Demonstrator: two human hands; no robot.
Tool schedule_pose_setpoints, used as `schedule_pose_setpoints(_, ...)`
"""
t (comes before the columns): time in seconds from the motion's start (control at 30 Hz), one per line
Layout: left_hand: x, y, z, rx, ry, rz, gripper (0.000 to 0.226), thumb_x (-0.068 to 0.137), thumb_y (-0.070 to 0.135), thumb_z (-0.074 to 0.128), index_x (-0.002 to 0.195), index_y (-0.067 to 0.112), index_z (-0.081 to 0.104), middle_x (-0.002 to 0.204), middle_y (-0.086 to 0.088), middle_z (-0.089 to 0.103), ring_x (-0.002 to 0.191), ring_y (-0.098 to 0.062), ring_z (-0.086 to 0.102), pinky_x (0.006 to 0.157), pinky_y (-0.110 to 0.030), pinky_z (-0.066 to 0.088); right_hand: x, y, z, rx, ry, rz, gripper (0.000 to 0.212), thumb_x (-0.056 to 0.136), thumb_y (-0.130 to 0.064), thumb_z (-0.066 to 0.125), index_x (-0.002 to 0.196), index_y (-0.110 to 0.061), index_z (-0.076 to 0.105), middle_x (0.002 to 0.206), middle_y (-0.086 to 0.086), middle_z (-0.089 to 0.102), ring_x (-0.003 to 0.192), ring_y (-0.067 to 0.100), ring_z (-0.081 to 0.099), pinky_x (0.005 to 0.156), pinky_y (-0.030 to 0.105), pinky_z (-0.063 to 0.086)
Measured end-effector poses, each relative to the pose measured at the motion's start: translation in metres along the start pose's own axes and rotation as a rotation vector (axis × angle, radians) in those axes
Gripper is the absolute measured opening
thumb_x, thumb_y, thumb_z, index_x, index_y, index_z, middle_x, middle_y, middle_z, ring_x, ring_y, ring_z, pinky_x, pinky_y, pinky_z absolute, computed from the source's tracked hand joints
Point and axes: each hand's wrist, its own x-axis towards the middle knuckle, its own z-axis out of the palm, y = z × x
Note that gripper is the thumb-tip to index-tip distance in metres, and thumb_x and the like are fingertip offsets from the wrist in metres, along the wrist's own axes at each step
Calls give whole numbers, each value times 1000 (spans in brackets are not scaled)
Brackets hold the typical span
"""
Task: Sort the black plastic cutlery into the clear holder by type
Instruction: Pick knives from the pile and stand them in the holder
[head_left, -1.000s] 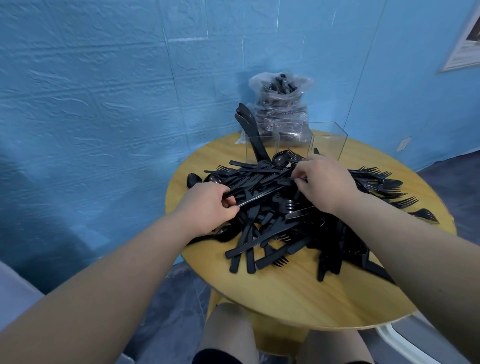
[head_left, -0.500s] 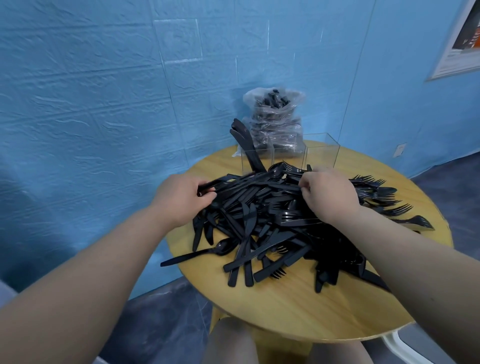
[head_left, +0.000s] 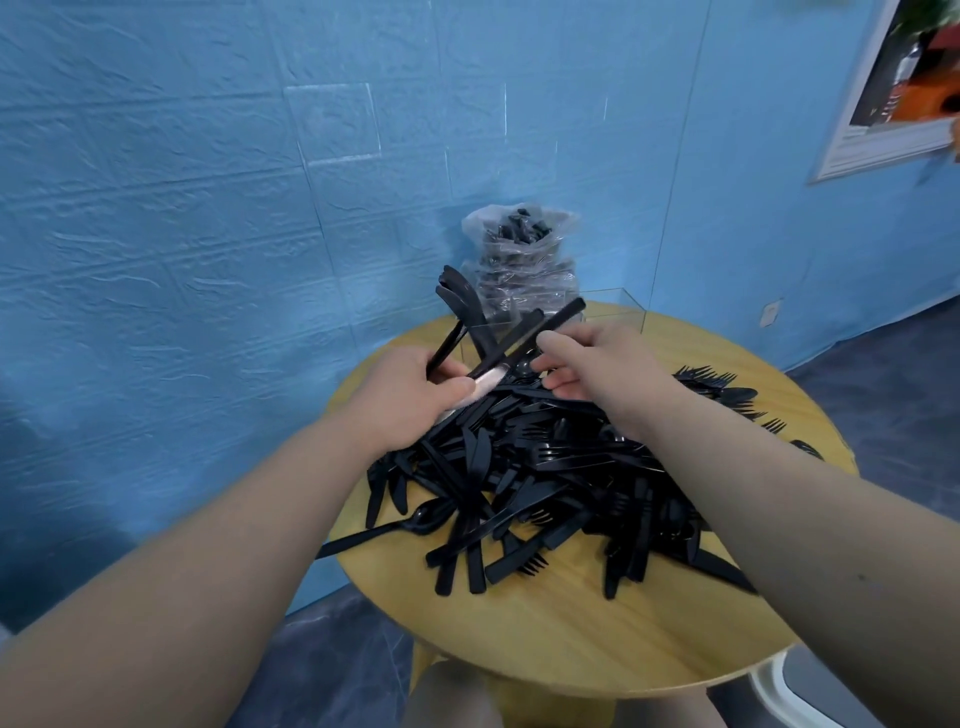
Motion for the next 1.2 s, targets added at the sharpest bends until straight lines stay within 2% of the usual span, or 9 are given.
schedule_pose_setpoints(0.23,-4,22,11,-42,-89,37,20,90,14,60,88,30,71,94,-4,72,88,-21,64,68,-16,46,-3,-2,-2,124,-76,71,13,91,-18,62,81,-11,64,74,4,69,61,11,58,60,23,49)
schedule_pose_setpoints(0.37,-7,28,11,-78,-151,76,32,88,3,56,101,27,73,96,7,73,81,4,63,66,-2,42,-6,-4,-1,169,-150,94,11,93,-14,59,85,-8,61,76,7,67,57,11,58,55,21,50)
schedule_pose_setpoints(0.57,-7,19,9,-77,-81,-16,11,89,20,63,87,23,73,88,1,72,82,-16,63,66,-10,43,-4,-5,-9,237,-26,53,10,92,-10,59,83,-7,60,70,4,64,55,9,57,54,20,49)
schedule_pose_setpoints(0.7,-5,17,8,-55,-27,-22,12,91,19,61,89,18,73,80,11,69,74,-9,57,56,-6,40,-1,-2,-7,203,73,61,11,88,-18,65,89,-8,62,83,6,66,64,12,59,61,23,52)
schedule_pose_setpoints(0.77,-4,17,6,28,0,1,14,94,21,56,93,21,71,80,12,68,74,-12,57,59,-13,41,3,1,-11,38,307,30,34,83,-29,68,111,-12,58,104,4,62,88,16,60,81,32,52)
schedule_pose_setpoints(0.87,-3,16,3,208,4,48,17,97,24,51,96,26,68,86,5,70,78,-21,63,70,-32,50,-1,3,-19,-717,483,-365,55,89,-34,61,138,-16,43,137,6,48,127,25,41,106,38,32)
schedule_pose_setpoints(0.97,-2,20,3,324,-9,103,19,98,29,49,97,27,68,85,-3,70,72,-26,62,69,-41,50,-6,-2,-9,-1179,117,-780,41,93,-35,54,132,-21,52,127,1,61,128,25,44,112,51,20)
schedule_pose_setpoints(1.07,-3,27,6,274,-17,158,16,97,27,50,93,31,65,82,1,67,73,-17,60,68,-31,48,-4,-6,1,-1212,-182,-751,29,97,-31,46,122,-22,59,101,-1,65,98,22,59,87,32,37)
schedule_pose_setpoints(1.2,-4,26,4,44,-27,49,17,99,32,42,103,21,55,81,5,55,70,-11,49,62,-24,37,-1,-8,-6,-1054,-170,-646,14,96,-22,48,94,-14,59,85,2,63,78,24,57,64,33,43)
